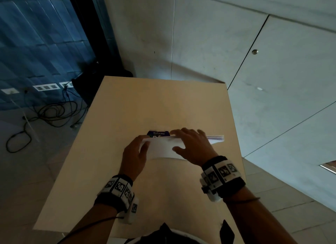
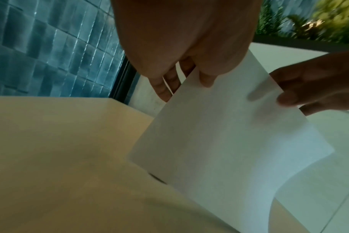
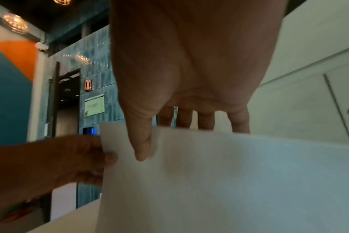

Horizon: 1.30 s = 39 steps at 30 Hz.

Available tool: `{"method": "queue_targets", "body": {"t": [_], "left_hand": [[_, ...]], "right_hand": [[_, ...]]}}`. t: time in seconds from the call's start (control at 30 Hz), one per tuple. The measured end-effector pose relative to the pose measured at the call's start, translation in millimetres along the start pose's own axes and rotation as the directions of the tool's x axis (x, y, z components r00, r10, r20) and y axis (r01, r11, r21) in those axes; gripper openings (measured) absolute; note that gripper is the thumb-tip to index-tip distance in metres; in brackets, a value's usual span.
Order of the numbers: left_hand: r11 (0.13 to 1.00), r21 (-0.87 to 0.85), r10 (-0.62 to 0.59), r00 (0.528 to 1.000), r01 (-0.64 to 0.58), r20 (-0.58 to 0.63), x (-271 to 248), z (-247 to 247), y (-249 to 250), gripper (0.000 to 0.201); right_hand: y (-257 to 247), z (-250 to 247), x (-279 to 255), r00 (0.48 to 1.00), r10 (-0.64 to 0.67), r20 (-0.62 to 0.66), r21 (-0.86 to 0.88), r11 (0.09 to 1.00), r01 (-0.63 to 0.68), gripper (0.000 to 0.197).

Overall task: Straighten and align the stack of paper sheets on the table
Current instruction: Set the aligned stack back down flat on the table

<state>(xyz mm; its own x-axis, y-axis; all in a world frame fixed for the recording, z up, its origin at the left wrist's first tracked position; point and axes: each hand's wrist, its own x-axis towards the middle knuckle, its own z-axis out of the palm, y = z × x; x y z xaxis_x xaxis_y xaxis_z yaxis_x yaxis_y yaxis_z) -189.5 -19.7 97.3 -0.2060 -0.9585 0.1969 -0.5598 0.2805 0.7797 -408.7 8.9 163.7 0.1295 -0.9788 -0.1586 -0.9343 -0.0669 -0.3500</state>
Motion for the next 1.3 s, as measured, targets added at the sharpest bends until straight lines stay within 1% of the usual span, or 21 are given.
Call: {"method": "queue_targets", "body": {"t": [0.03, 0.1, 0.2, 0.3, 0.4, 0.47, 0.53, 0.6, 0.63, 0.67, 0.7, 0.73, 0.77, 0.8, 0.87, 0.97, 1.03, 1.1, 1.17, 1.23, 1.3], "left_hand": [[0.999, 0.014, 0.029, 1.000, -0.029, -0.002, 2.9, -1.8, 3.5, 0.023], [0.997, 0.065, 0.045, 0.999, -0.045, 0.008, 7.6, -5.2, 9.4, 0.028], [0.996, 0.092, 0.022, 1.000, -0.022, 0.001, 10.9, -7.9, 16.0, 0.033], [0.999, 0.021, -0.043, 0.999, 0.044, -0.010, 9.9, -10.6, 18.2, 0.035], [0.991, -0.012, -0.136, 0.991, 0.136, 0.012, 4.6, -15.3, 7.9, 0.048], [0.969, -0.110, -0.221, 0.975, 0.222, 0.025, -1.1, -18.8, 0.3, 0.055], [0.898, -0.303, -0.323, 0.945, 0.320, 0.040, -5.2, -20.6, -4.2, 0.066], [0.769, -0.477, -0.445, 0.892, 0.425, 0.078, -5.8, -20.3, -6.9, 0.079], [0.699, -0.534, -0.497, 0.860, 0.475, 0.116, -5.6, -19.1, -8.4, 0.079], [0.640, -0.566, -0.530, 0.832, 0.519, 0.164, -5.6, -16.8, -10.9, 0.072], [0.604, -0.573, -0.541, 0.813, 0.554, 0.216, -6.5, -14.0, -13.5, 0.059], [0.595, -0.560, -0.537, 0.803, 0.577, 0.257, -7.4, -11.6, -15.2, 0.042], [0.606, -0.533, -0.531, 0.799, 0.591, 0.281, -8.8, -9.7, -16.7, 0.028], [0.629, -0.498, -0.531, 0.798, 0.597, 0.285, -9.8, -7.5, -20.8, 0.019], [0.663, -0.434, -0.541, 0.791, 0.610, 0.285, -10.2, -4.7, -29.9, 0.014], [0.729, -0.297, -0.551, 0.786, 0.616, 0.279, -9.2, -1.2, -44.0, 0.009], [0.770, -0.178, -0.559, 0.782, 0.613, 0.275, -10.1, 2.5, -54.8, 0.009], [0.796, -0.067, -0.569, 0.783, 0.601, 0.251, -11.5, 6.6, -64.1, 0.020], [0.801, 0.011, -0.585, 0.778, 0.599, 0.230, -11.5, 10.8, -72.2, 0.029], [0.806, 0.066, -0.587, 0.779, 0.589, 0.219, -9.3, 15.3, -76.4, 0.029], [0.812, 0.110, -0.583, 0.784, 0.574, 0.211, -3.4, 18.2, -76.8, 0.025]], "right_hand": [[-2.0, 2.0, 2.6, 1.000, -0.009, -0.004, -0.020, 1.000, 0.009, 0.044], [-2.5, 2.4, 3.4, 0.998, 0.010, -0.068, 0.022, 1.000, -0.008, 0.031], [-1.5, -2.0, -2.7, 0.990, 0.073, -0.118, 0.095, 0.994, -0.062, 0.025], [1.1, -6.2, -9.6, 0.985, 0.148, -0.090, 0.156, 0.979, -0.133, 0.022], [10.9, -12.7, -13.7, 0.977, 0.202, -0.065, 0.347, 0.923, -0.168, 0.007], [18.2, -18.7, -16.0, 0.973, 0.224, -0.050, 0.458, 0.871, -0.177, 0.016], [26.9, -18.2, -16.4, 0.969, 0.244, -0.025, 0.535, 0.822, -0.193, 0.011], [36.5, -9.8, -14.2, 0.965, 0.260, -0.012, 0.638, 0.745, -0.193, 0.025], [40.2, -4.8, -13.0, 0.960, 0.279, 0.004, 0.698, 0.687, -0.203, 0.026], [44.2, 1.9, -10.9, 0.954, 0.298, 0.024, 0.757, 0.618, -0.212, 0.023], [45.0, 6.4, -10.0, 0.946, 0.319, 0.052, 0.803, 0.550, -0.230, 0.021], [46.7, 12.1, -8.9, 0.937, 0.339, 0.081, 0.841, 0.482, -0.247, 0.023], [47.1, 17.7, -8.0, 0.927, 0.358, 0.110, 0.861, 0.432, -0.269, 0.027], [47.1, 24.7, -7.4, 0.917, 0.376, 0.133, 0.873, 0.393, -0.288, 0.029], [47.1, 42.2, -6.0, 0.884, 0.426, 0.193, 0.885, 0.313, -0.345, 0.032], [45.1, 71.6, -5.6, 0.809, 0.513, 0.286, 0.870, 0.216, -0.444, 0.034], [42.8, 91.7, -5.7, 0.773, 0.543, 0.327, 0.846, 0.197, -0.496, 0.034], [39.7, 109.9, -5.5, 0.747, 0.567, 0.347, 0.816, 0.210, -0.538, 0.033], [37.5, 125.3, -4.1, 0.722, 0.588, 0.366, 0.798, 0.201, -0.568, 0.033], [36.9, 136.9, -0.4, 0.694, 0.612, 0.380, 0.784, 0.186, -0.593, 0.032], [37.2, 143.8, 6.7, 0.684, 0.619, 0.385, 0.762, 0.205, -0.614, 0.033]]}}
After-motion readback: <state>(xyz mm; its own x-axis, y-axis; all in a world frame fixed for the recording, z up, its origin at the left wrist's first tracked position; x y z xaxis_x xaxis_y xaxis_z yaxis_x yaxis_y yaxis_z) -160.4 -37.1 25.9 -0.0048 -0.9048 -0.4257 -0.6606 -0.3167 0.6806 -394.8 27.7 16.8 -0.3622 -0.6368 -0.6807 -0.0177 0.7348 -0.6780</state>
